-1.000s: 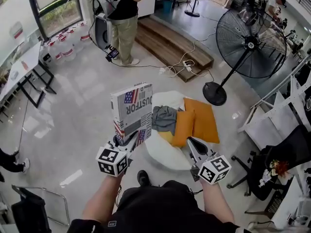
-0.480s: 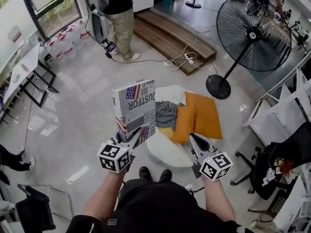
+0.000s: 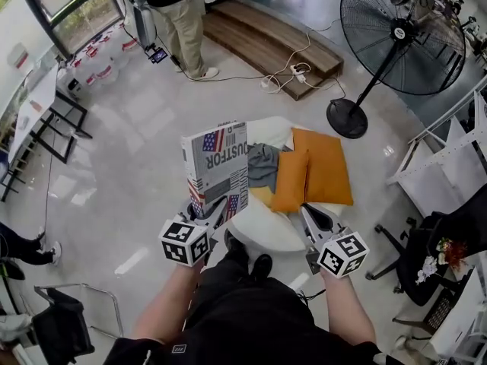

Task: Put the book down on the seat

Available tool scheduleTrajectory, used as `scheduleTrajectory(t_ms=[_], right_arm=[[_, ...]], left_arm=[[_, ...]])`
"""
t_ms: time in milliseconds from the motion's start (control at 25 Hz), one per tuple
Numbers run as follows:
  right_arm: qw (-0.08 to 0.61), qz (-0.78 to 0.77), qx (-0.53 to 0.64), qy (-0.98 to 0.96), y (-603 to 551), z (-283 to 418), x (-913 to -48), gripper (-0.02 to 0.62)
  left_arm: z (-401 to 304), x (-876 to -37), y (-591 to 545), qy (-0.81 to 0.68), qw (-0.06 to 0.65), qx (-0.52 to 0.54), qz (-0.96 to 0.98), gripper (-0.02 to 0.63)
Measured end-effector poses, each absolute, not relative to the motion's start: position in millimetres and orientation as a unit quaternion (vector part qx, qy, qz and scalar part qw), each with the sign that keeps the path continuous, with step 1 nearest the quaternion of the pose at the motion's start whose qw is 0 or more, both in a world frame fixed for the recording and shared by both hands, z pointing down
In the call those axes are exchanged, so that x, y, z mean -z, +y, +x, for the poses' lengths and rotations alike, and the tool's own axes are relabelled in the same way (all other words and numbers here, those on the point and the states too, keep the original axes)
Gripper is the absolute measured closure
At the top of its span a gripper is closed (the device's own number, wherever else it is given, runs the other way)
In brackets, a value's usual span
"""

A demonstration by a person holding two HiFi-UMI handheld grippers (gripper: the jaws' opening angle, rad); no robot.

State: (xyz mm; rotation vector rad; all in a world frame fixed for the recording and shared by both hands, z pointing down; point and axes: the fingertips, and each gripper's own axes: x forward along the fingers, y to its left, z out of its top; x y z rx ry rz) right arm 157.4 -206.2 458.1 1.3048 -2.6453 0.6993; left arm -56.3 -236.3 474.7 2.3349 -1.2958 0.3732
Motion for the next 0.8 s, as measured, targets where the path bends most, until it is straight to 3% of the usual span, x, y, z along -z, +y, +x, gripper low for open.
scheduleTrajectory(t_ms=[320,800], right_arm=[[0.1,0.411,-0.255,-0.869,-257,136,-499,0.578],[0.127,0.402,-0.305,-0.854,-323,107,-620,0.578]], left_arm=[[-55,-544,-282,-0.453,0.267,-0.153,0.837,0.43],[-41,-713,-329,-0.403,0.353,-0.21,0.818,0.43]])
